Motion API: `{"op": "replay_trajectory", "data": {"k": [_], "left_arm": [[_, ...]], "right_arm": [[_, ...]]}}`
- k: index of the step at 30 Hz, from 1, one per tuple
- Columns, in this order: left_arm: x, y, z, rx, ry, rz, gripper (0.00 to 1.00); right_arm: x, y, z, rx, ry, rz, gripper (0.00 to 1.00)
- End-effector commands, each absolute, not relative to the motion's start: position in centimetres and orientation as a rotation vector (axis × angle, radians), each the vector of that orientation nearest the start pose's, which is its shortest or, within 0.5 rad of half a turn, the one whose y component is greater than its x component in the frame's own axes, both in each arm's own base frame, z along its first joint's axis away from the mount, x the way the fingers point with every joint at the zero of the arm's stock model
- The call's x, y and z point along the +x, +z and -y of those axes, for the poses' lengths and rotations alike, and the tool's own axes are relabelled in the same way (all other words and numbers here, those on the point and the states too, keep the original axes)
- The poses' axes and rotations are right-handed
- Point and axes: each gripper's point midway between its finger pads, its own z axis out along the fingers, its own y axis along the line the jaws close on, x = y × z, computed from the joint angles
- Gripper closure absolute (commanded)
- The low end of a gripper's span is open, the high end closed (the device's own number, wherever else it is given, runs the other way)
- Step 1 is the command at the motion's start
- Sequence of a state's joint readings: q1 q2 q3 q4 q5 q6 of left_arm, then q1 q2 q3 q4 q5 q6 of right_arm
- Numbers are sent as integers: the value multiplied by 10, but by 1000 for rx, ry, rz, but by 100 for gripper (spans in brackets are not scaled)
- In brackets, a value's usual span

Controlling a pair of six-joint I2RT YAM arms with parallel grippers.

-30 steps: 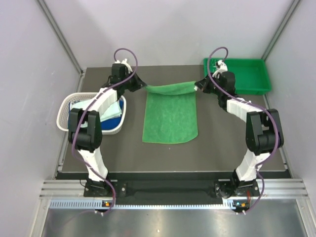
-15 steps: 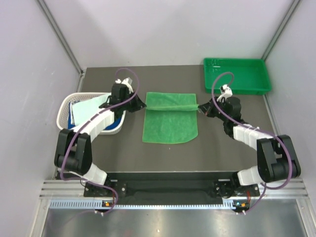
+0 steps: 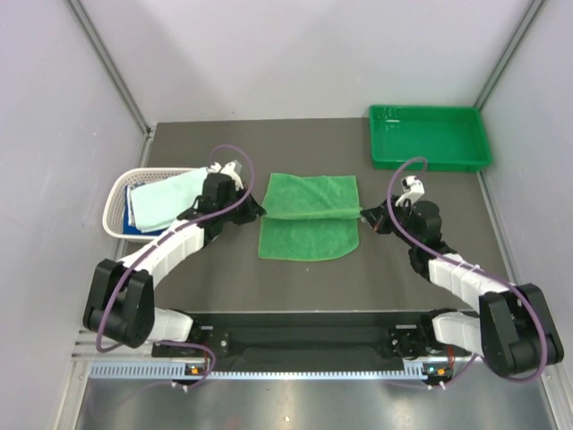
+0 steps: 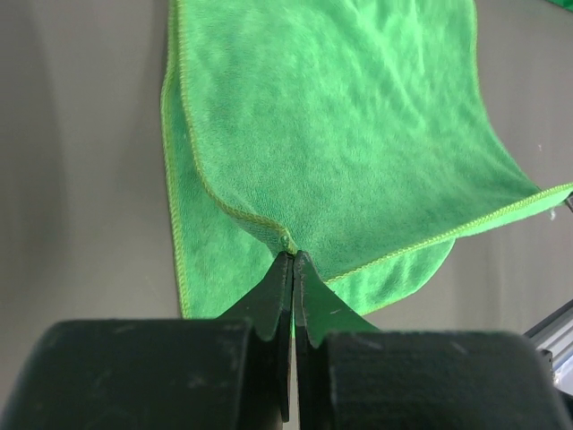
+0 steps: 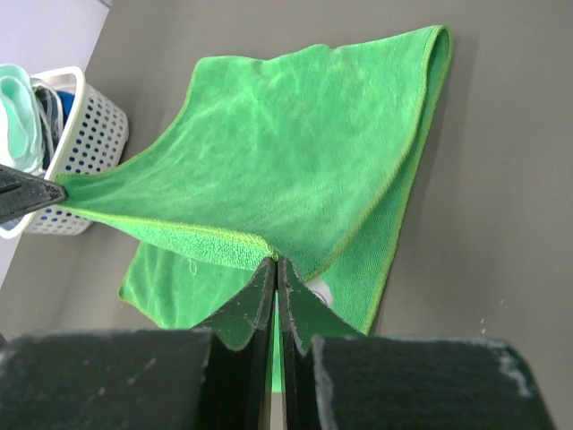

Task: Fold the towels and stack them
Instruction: Fold the towel

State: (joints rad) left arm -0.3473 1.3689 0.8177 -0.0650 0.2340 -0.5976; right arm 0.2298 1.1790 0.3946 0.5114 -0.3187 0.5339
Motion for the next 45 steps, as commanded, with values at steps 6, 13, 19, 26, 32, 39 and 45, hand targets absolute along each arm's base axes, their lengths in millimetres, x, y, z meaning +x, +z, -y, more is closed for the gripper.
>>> {"op": "replay_trajectory", "data": {"k": [6,13,19,26,32,39,45], "left_arm": [[326,137,188,-142,-771,-2211,100],[315,132,190,-135,-764,-2223,100],[303,117,189,-148,-760,-2252,100],[290,98,193,-158,-752,-2298,100],[286,89,196,-160,-752,-2303,100],[278,75,191,-184,-730,-2327,100],[281,79,188,-198,-703,-2310,100]], "right_arm": [[307,137,-155,27,808,-1842,100],[297,130,-155,24,806,-1847,100],[287,113,-157,35,816,-1877,100],[280,103,-158,50,825,-1895,100],[271,93,-161,57,842,-1913,100],[263,77,-163,73,848,-1944,100],[263,77,-163,77,843,-1947,100]]}}
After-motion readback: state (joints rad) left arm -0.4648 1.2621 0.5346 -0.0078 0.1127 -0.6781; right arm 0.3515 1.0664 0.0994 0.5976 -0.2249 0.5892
